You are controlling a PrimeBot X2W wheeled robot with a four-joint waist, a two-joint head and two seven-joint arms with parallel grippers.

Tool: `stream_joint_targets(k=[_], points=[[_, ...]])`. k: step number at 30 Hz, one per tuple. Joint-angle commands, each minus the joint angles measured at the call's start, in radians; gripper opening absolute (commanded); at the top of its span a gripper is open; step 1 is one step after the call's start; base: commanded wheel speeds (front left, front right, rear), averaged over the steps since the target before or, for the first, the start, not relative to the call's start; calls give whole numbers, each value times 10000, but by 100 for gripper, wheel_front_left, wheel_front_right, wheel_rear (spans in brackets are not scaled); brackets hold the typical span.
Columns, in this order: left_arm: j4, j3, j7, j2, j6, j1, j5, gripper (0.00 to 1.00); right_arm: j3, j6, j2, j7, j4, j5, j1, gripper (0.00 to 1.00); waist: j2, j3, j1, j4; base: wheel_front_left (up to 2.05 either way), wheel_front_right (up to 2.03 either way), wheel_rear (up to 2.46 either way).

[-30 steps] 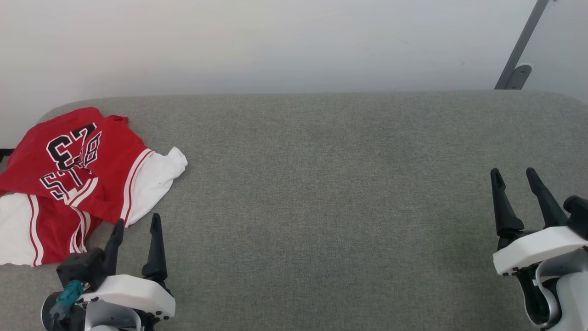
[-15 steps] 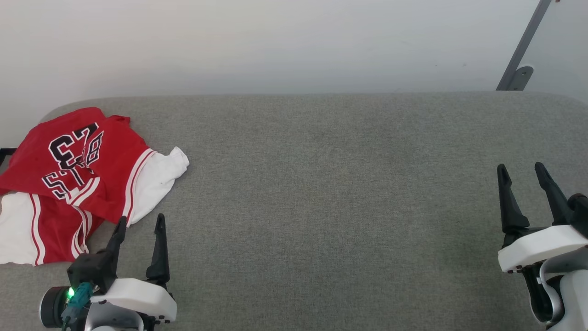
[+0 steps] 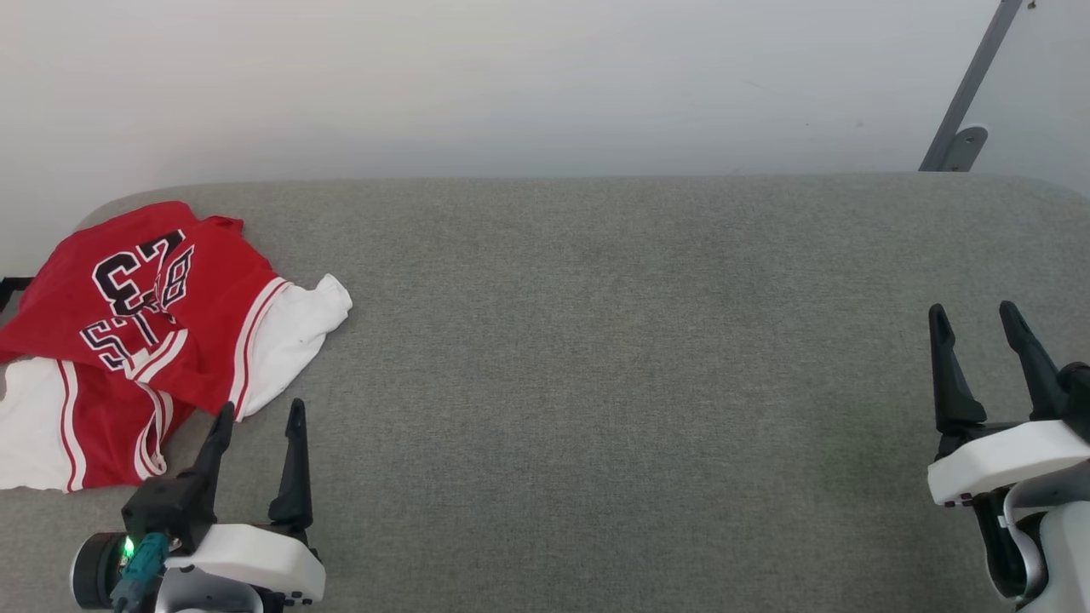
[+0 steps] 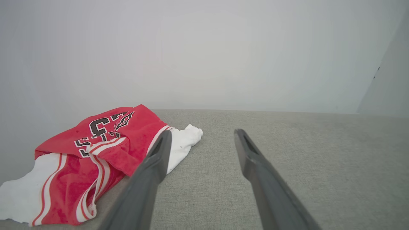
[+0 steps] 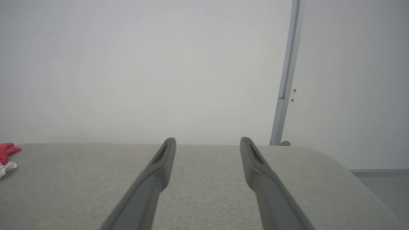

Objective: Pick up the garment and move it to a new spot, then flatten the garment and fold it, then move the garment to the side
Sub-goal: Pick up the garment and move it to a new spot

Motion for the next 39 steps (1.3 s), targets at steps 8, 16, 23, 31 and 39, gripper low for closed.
stream_joint_targets(k=[8, 16, 23, 31, 39], points=[[276, 257, -236, -261, -213, -229, 713, 100, -210, 0, 34, -234, -20, -397, 57, 100, 0, -27, 0, 754, 0, 0, 0], [275, 723, -270, -496, -132, -156, 837, 100, 65, 0, 178, -257, -44, -317, 92, 100, 0, 18, 0, 2037, 0, 0, 0], [9, 1136, -270, -716, 82, 264, 813, 100, 758, 0, 469, -258, 105, -184, 37, 100, 0, 42, 0, 3561, 0, 0, 0], [-282, 1234, -270, -862, 356, 777, 614, 100, 1573, -1, 751, -258, 208, -81, -178, 100, 0, 130, 0, 4897, 0, 0, 0], [-494, 1241, -270, -877, 480, 952, 78, 100, 2060, -1, 725, -256, 482, -26, -629, 100, 0, 376, 0, 4973, 0, 0, 0]])
